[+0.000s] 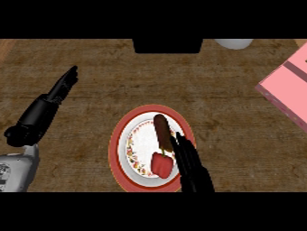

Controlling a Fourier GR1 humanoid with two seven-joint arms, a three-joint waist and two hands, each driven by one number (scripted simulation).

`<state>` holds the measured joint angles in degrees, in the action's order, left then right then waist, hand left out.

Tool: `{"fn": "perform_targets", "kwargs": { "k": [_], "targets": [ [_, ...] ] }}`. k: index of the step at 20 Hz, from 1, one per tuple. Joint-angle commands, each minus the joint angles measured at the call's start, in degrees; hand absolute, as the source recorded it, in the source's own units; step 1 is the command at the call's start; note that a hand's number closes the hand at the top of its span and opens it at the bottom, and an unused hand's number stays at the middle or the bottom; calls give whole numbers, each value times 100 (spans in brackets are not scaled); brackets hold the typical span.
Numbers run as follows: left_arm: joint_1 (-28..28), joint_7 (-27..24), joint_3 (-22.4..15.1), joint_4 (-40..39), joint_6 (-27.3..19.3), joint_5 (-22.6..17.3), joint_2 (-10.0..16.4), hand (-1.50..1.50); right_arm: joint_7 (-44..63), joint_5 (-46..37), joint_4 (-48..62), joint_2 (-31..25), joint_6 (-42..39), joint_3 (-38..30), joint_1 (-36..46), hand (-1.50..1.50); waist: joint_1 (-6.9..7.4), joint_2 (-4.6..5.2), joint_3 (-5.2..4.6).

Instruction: Pick the bell pepper from the plate and place it in the cardboard box

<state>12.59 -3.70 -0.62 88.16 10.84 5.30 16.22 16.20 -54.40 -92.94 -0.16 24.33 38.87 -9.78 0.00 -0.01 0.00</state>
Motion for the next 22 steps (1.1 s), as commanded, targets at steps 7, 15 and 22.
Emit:
{"fn": "perform_targets", "kwargs": {
  "k": [7, 15, 22],
  "targets": [
    [-138, 165, -82, 325, 14, 347, -367, 0, 312, 128, 677, 15, 565, 264, 273, -150, 5, -3, 1],
    [266, 46, 301, -200, 223, 259, -227, 0, -381, 374, 1354, 12, 604, 21, 1176, 150, -4, 5, 0],
    [98, -76, 321, -127, 323, 293, -253, 0, -155, -87, 1721, 14, 1678, 147, 1434, 150, 5, 3, 0]
  ]
}}
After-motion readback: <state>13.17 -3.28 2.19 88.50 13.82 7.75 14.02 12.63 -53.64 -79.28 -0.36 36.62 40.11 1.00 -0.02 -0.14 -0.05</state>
